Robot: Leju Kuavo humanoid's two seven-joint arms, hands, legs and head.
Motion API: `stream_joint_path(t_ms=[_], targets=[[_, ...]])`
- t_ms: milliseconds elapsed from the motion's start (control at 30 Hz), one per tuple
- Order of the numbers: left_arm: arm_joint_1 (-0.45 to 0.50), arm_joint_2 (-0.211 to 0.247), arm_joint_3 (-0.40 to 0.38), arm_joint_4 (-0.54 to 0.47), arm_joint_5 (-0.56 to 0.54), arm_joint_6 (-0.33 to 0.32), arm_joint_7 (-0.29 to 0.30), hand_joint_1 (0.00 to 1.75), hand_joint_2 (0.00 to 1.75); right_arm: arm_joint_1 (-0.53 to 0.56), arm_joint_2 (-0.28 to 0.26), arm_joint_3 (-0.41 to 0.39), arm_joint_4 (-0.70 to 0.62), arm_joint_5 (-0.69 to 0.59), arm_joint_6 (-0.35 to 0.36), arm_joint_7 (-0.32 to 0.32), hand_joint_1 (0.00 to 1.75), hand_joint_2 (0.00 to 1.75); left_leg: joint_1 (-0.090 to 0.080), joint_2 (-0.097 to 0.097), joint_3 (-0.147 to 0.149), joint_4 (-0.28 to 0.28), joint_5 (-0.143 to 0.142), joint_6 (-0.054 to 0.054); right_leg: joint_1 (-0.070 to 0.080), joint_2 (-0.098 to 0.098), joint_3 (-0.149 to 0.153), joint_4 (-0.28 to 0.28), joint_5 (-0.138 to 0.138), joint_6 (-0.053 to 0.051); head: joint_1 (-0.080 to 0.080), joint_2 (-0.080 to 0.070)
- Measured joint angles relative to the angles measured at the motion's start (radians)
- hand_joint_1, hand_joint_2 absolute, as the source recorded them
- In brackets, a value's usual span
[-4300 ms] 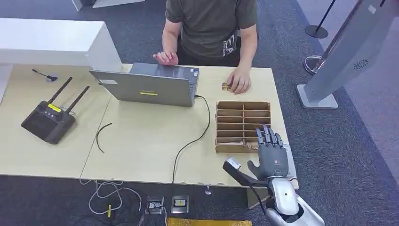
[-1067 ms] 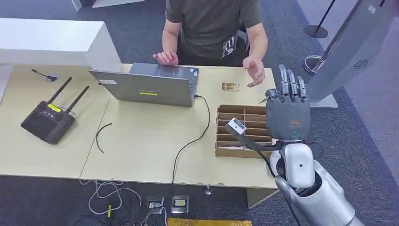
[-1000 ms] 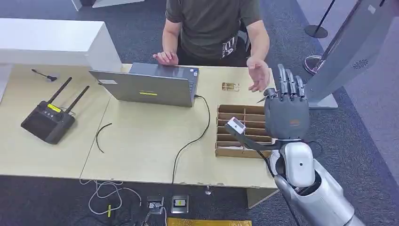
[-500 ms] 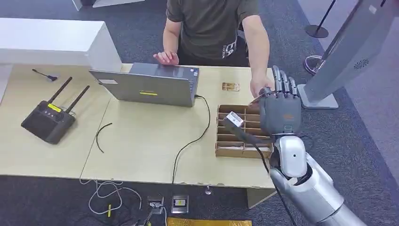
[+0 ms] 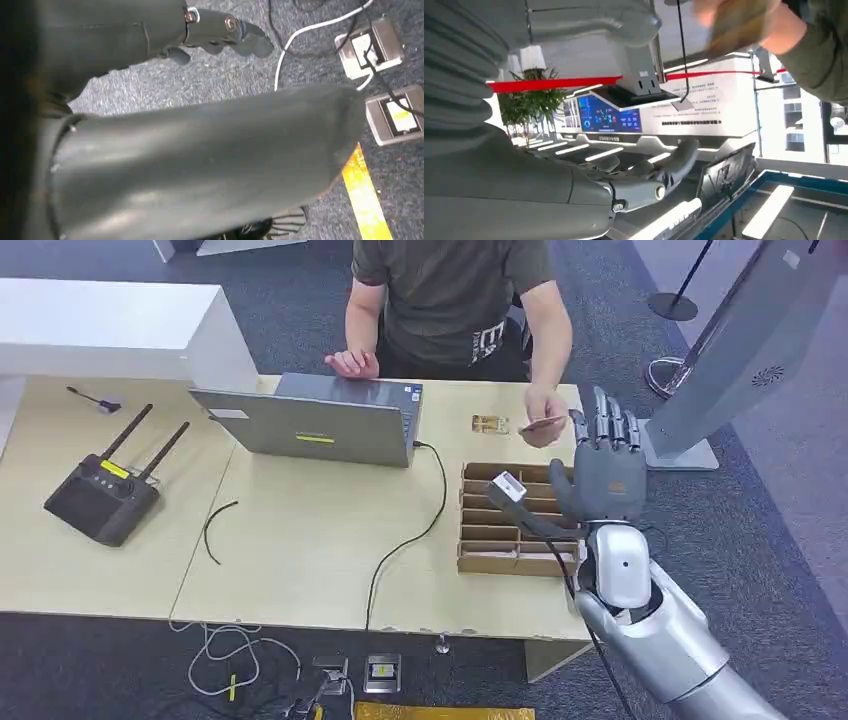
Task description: Pass the card to the sensor for recognition and then transmit it.
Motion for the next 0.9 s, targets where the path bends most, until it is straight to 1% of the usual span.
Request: stream_joint_path(t_ms=[167,233,400,500,533,600,667,700,800,900], targets=[[0.000,0.000,0.002,0.000,-0.019,-0.003,0.000,0.00,0.00,0.000,-0.003,0.000,0.011,0.085,0.019,0.016,0.00,0.00,0.000,0.000,0.000,0.000,0.000,0.000,0.000,0.000,0.000,0.000,0.000,0.000,0.000,0.000],[0.002,0.000,0.003,0.000,-0.022,0.000,0.000,0.00,0.00,0.000,-0.014,-0.001,0.012,0.130,0.033,0.024,0.00,0.00,0.000,0.000,0.000,0.000,0.000,0.000,0.000,0.000,0.000,0.000,0.000,0.000,0.000,0.000],[0.014,0.001,0.007,0.000,-0.026,0.005,0.000,0.00,0.00,0.008,-0.058,-0.019,-0.006,0.167,0.062,0.038,0.00,0.00,0.000,0.000,0.000,0.000,0.000,0.000,0.000,0.001,0.000,0.000,0.000,0.000,0.000,0.000],[0.018,0.001,0.014,0.000,-0.026,0.011,-0.002,0.00,0.00,0.028,-0.092,-0.045,-0.016,0.167,0.053,0.078,0.00,0.00,0.000,-0.001,0.000,0.001,0.000,0.000,0.000,-0.001,0.000,0.000,0.000,0.000,0.000,0.000],[0.023,0.001,0.015,0.000,-0.026,0.013,-0.004,0.00,0.00,0.040,-0.109,-0.061,-0.021,0.163,0.037,0.084,0.00,0.00,0.000,-0.002,0.000,0.001,0.000,0.000,0.000,-0.001,0.000,-0.001,0.000,0.000,0.000,0.000],[0.035,0.001,0.021,0.000,-0.023,0.023,-0.008,0.00,0.00,0.078,-0.144,-0.106,-0.022,0.156,-0.020,0.090,0.00,0.00,0.000,-0.001,0.000,0.001,-0.001,0.001,0.000,-0.001,0.000,-0.001,0.000,0.000,0.000,0.000],[0.048,0.000,0.029,0.000,-0.013,0.038,-0.021,0.00,0.00,0.131,-0.180,-0.183,-0.022,0.138,-0.084,0.093,0.00,0.00,0.000,-0.001,0.000,0.000,-0.001,0.001,0.000,-0.001,0.000,-0.001,0.000,0.000,0.000,0.000],[0.054,-0.002,0.033,0.000,-0.005,0.045,-0.028,0.00,0.00,0.153,-0.194,-0.215,-0.020,0.136,-0.097,0.093,0.00,0.00,-0.001,-0.001,0.000,0.001,-0.001,0.001,-0.001,0.000,-0.001,-0.001,0.000,0.000,0.000,0.000],[0.070,-0.003,0.049,0.000,0.029,0.068,-0.052,0.00,0.00,0.215,-0.234,-0.305,-0.014,0.129,-0.108,0.094,0.00,0.00,-0.001,-0.001,0.000,0.000,-0.002,0.000,-0.001,-0.001,-0.001,-0.001,0.000,0.000,0.000,0.000],[0.096,-0.009,0.075,0.000,0.090,0.095,-0.094,0.00,0.00,0.285,-0.258,-0.432,-0.009,0.107,-0.097,0.094,0.00,0.00,-0.001,-0.001,0.000,0.000,-0.002,0.001,-0.001,-0.001,-0.001,-0.001,0.000,0.000,0.000,0.000]])
